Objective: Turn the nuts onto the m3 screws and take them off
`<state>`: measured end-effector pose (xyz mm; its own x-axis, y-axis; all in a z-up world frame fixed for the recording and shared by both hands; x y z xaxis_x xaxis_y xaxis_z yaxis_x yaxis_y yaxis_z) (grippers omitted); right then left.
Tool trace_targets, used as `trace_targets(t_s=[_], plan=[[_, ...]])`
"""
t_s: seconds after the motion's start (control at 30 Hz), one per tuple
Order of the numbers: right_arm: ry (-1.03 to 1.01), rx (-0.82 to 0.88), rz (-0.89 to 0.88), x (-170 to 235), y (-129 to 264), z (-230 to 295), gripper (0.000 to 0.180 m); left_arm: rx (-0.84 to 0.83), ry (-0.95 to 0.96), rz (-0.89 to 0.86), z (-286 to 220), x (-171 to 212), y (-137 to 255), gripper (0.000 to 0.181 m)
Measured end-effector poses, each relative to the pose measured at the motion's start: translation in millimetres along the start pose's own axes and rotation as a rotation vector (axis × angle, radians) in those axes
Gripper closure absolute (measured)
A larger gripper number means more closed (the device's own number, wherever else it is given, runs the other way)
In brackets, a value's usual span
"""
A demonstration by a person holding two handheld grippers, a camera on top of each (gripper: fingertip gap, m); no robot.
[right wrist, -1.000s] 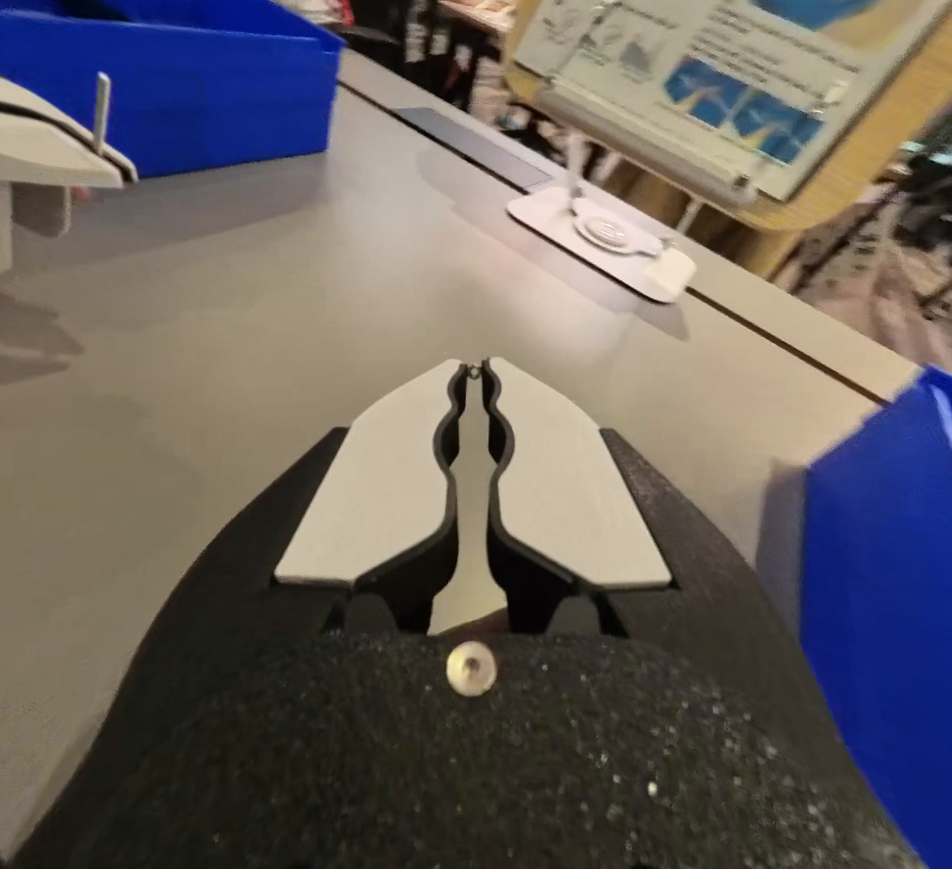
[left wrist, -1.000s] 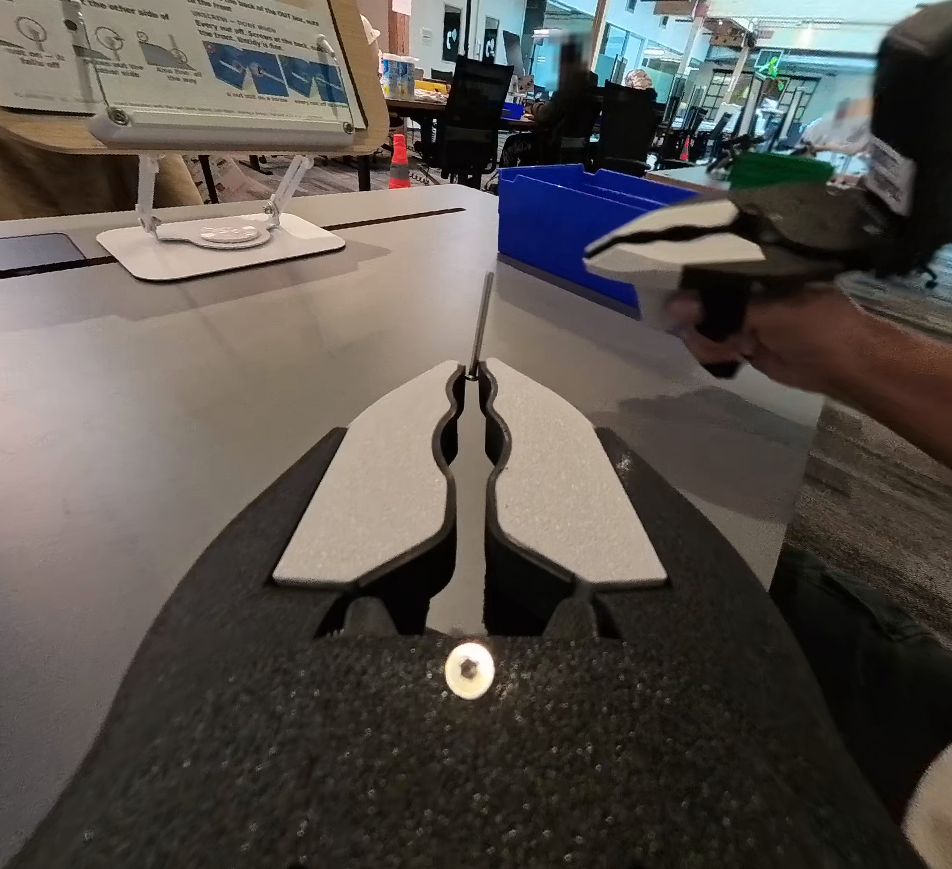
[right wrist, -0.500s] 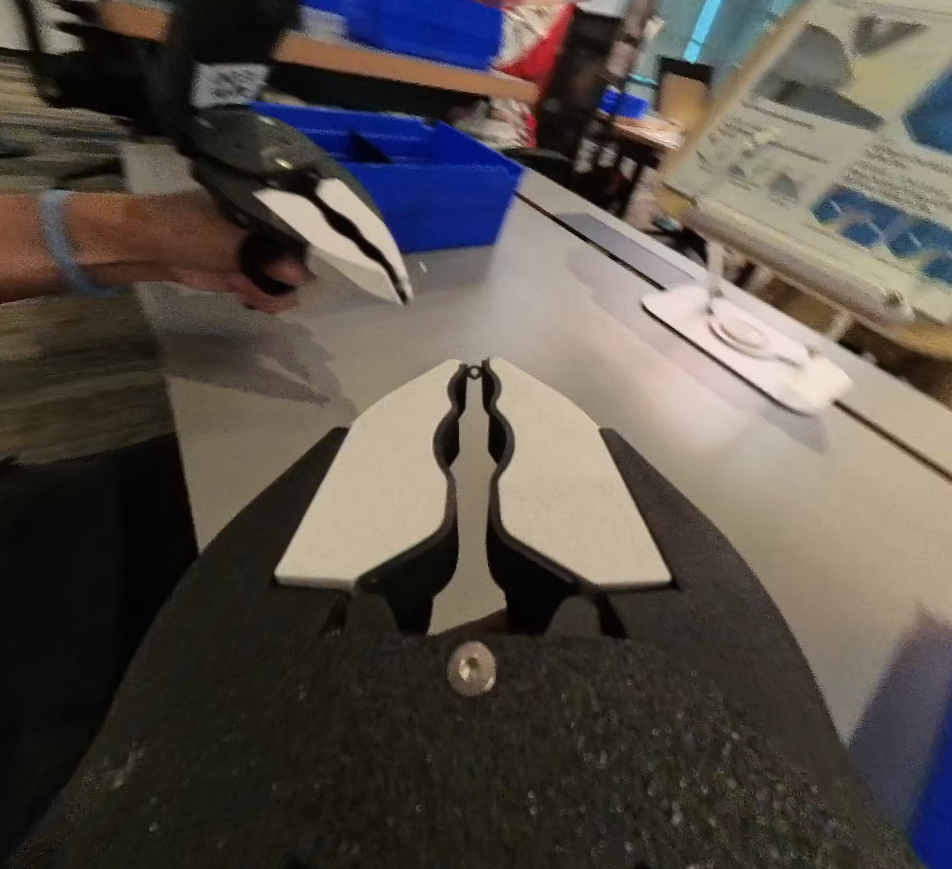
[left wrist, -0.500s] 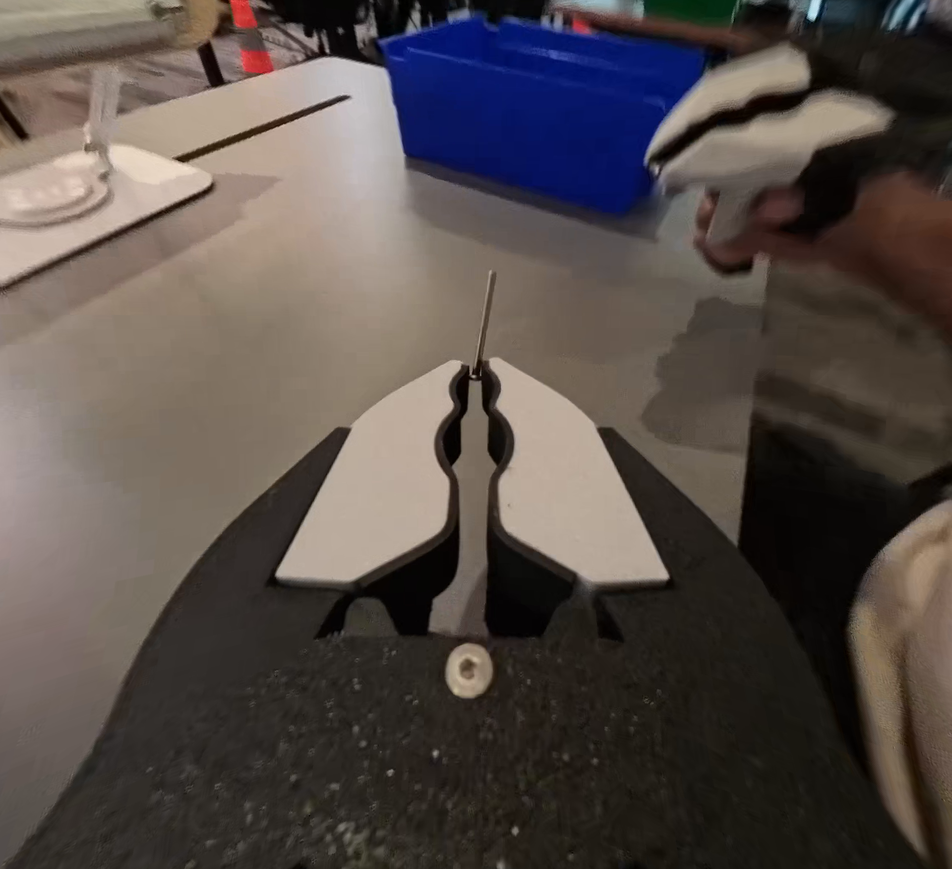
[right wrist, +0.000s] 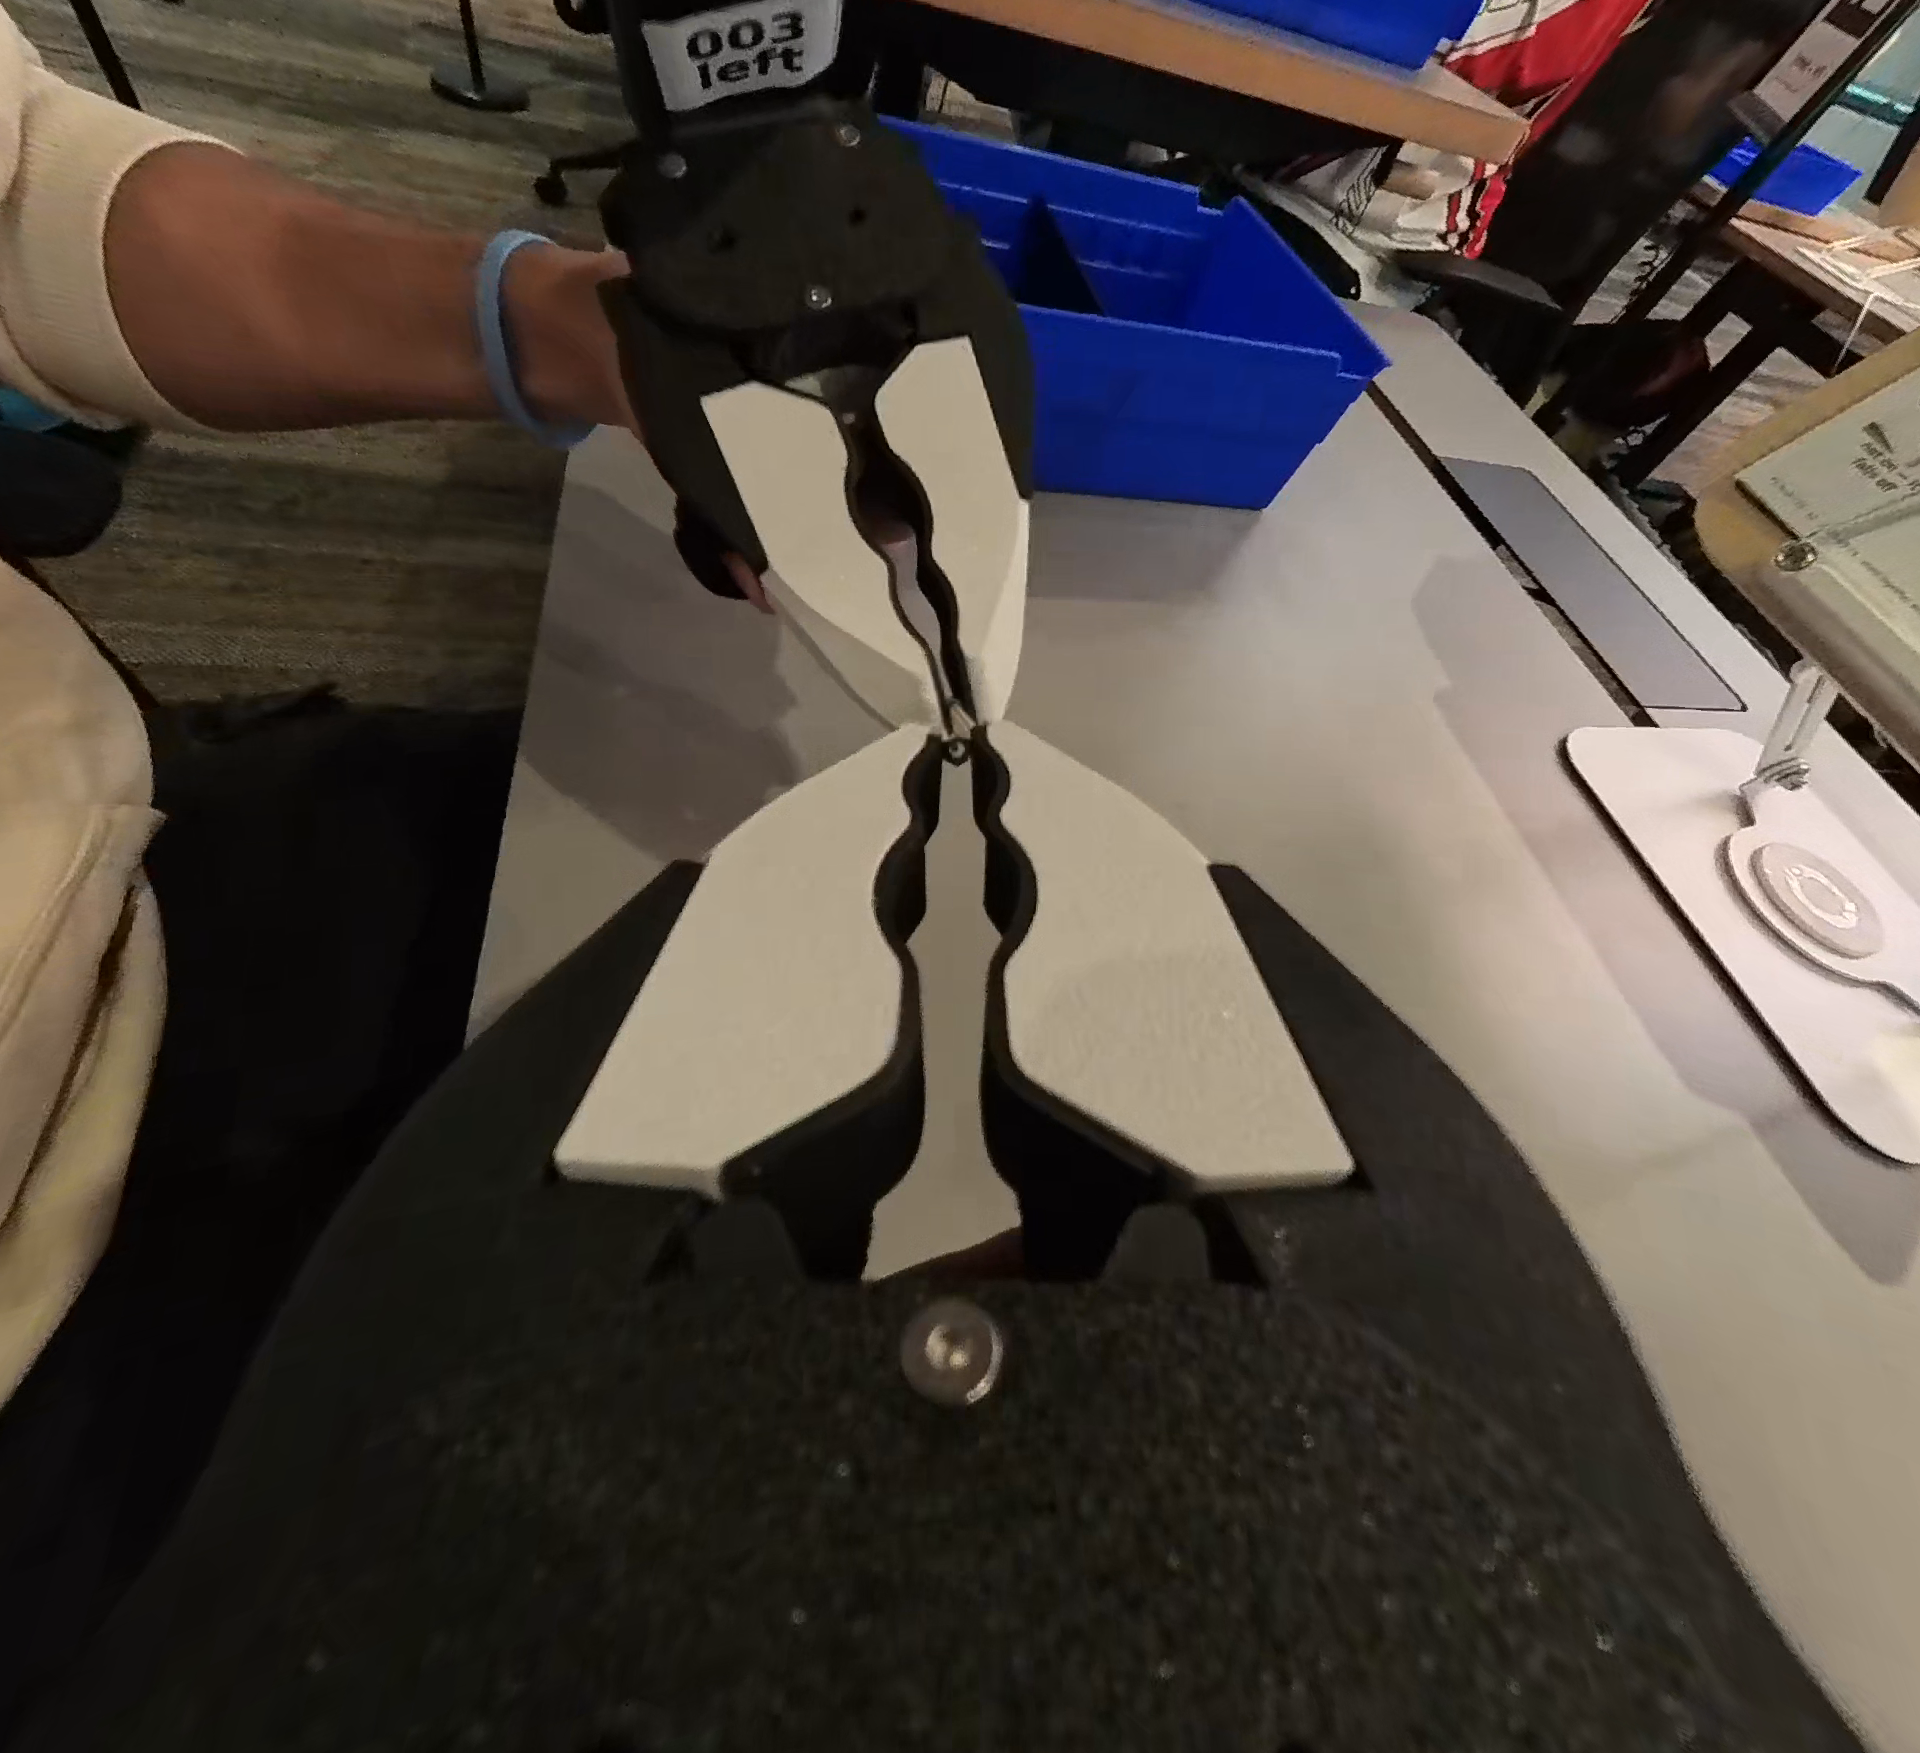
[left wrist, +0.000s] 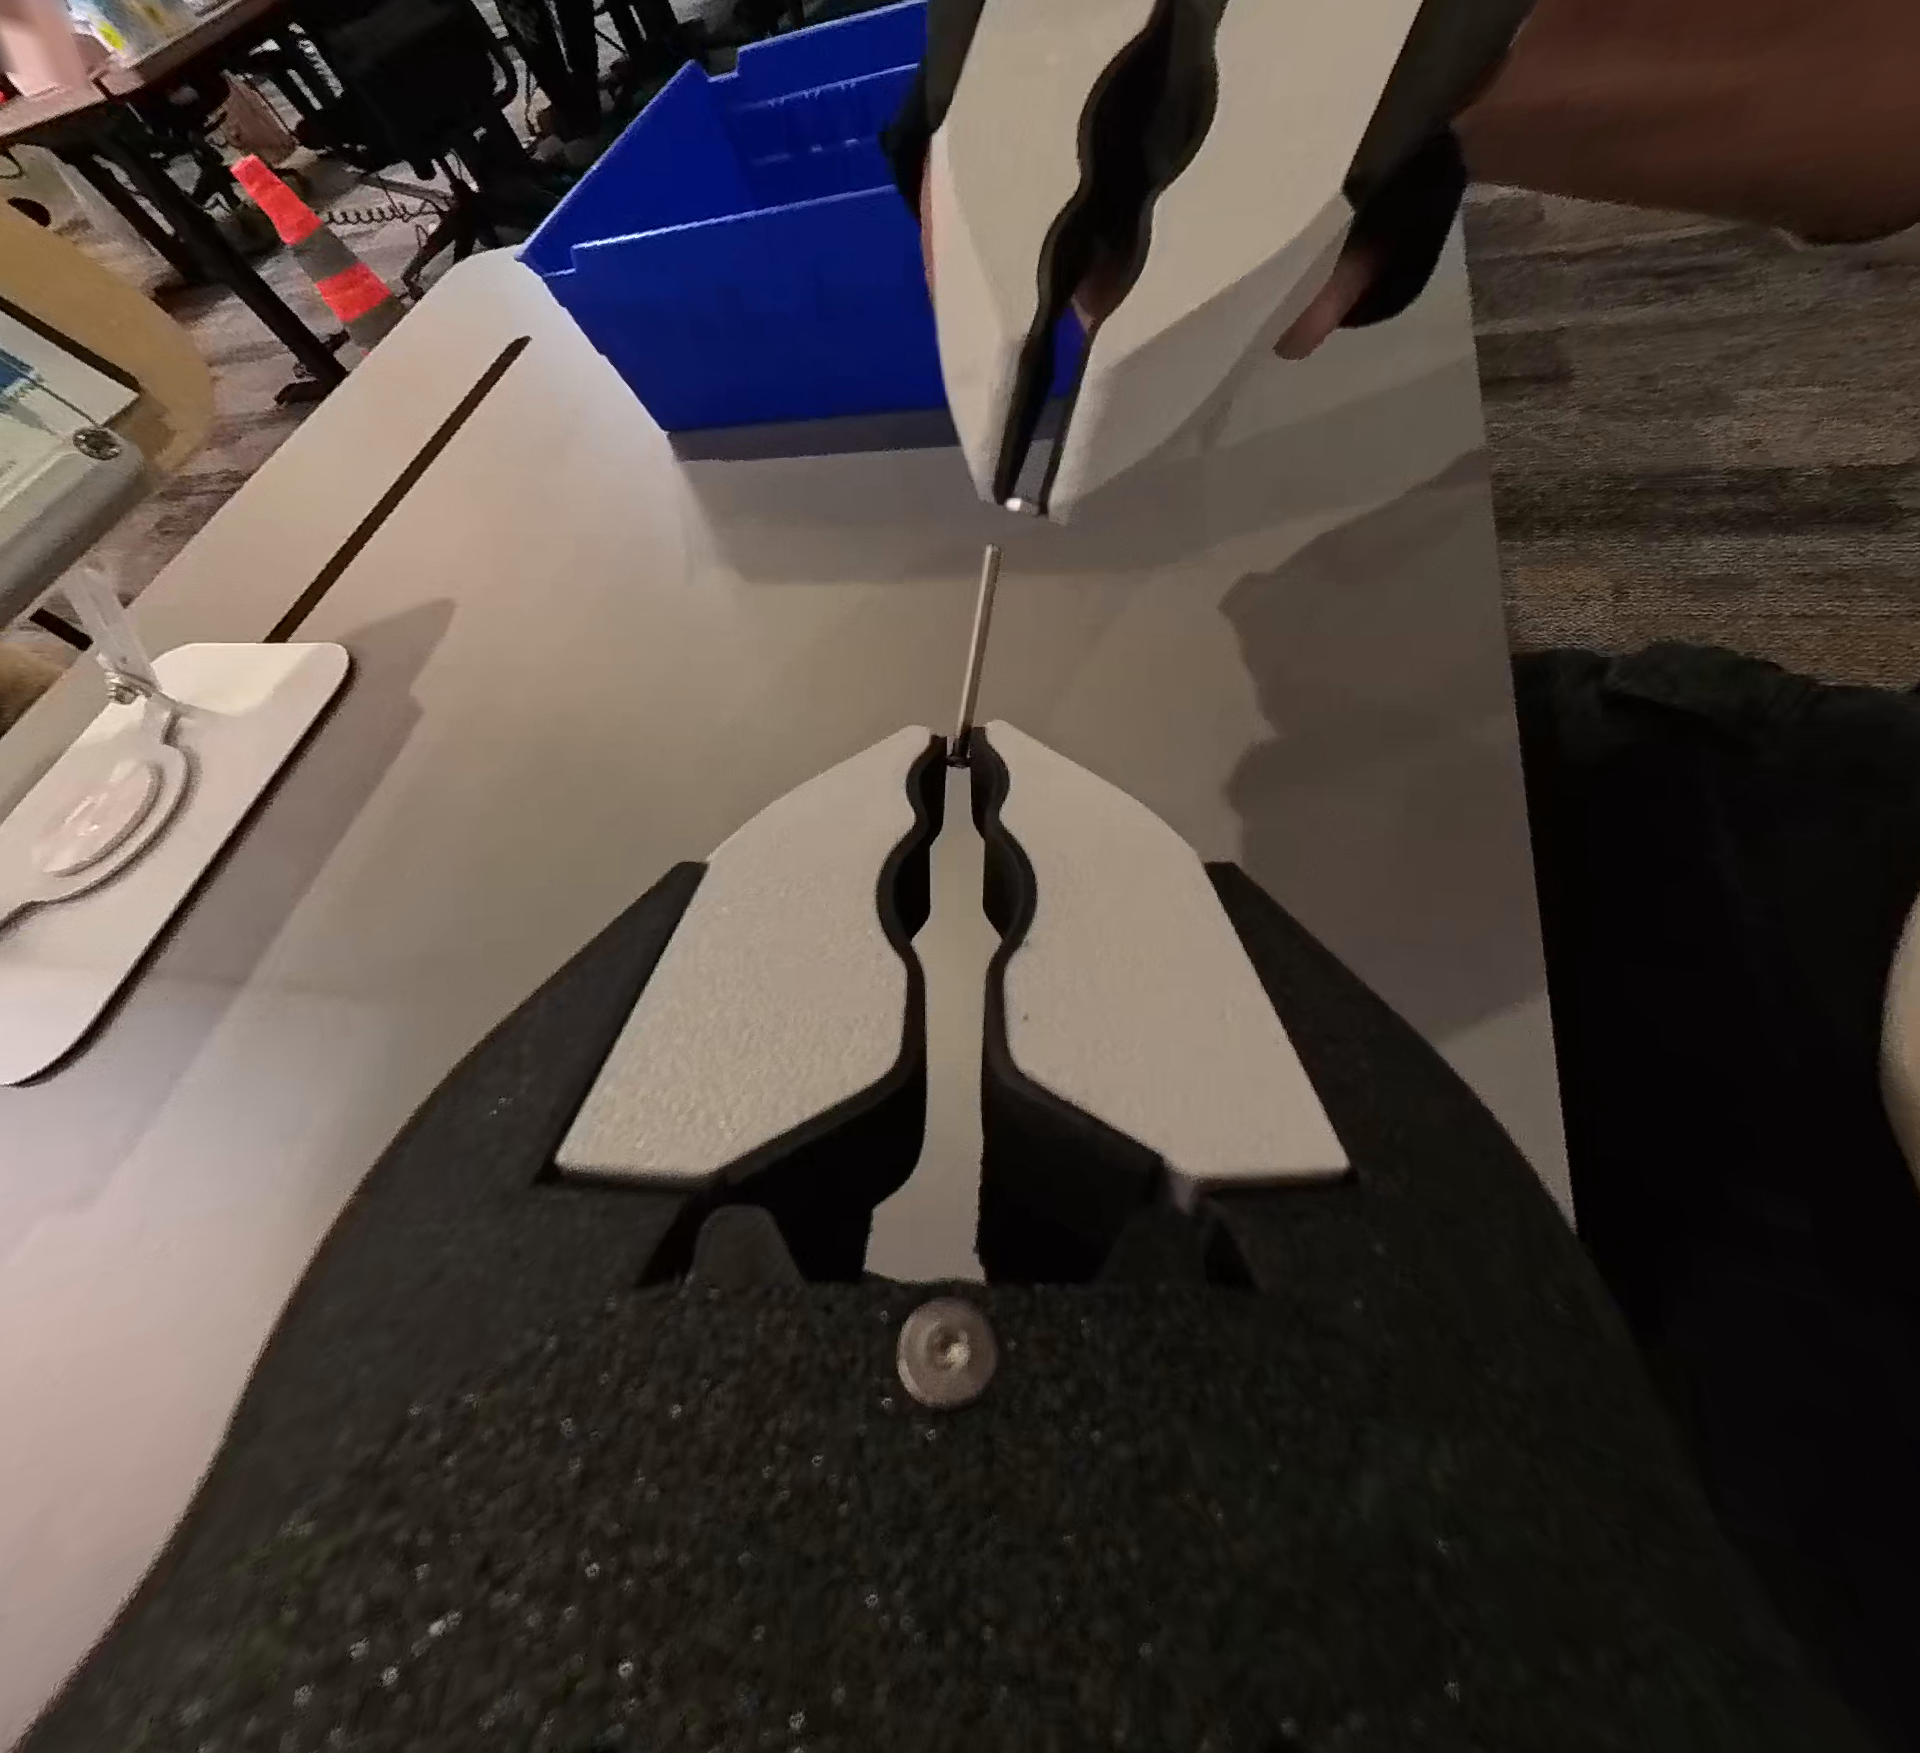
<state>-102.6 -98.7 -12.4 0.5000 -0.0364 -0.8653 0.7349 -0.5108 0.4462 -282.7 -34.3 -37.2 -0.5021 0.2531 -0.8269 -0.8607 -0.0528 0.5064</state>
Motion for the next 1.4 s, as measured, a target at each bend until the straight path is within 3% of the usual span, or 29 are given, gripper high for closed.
trace_targets(t_s=[0.47, 0.93, 1.4], plan=[[0.013, -0.017, 0.036, 4.9, -6.0, 0.7, 0.174, 0.044, -0.014, 0.010, -1.5, 3.0, -3.6, 0.177], [-0.335, 0.044, -0.179, 27.4, -14.3, -1.5, 0.174, -0.378, -0.091, 0.021, -24.4, 2.8, -9.2, 0.177], [-0.388, 0.050, -0.179, 26.2, -31.2, 1.0, 0.174, -0.387, 0.068, 0.015, -24.4, 19.4, -15.9, 0.177]])
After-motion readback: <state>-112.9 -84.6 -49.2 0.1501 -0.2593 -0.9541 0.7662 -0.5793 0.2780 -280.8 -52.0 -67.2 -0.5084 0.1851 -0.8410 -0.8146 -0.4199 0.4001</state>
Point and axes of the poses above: each gripper's, where its closed fingertips meet, y back along the fingers, x out of its underside, z = x × y across the jaws, the point moved 10 cm from there along y, back along the fingers, and after that the axes turned 7 degrees about z, right-handed, at the moved point
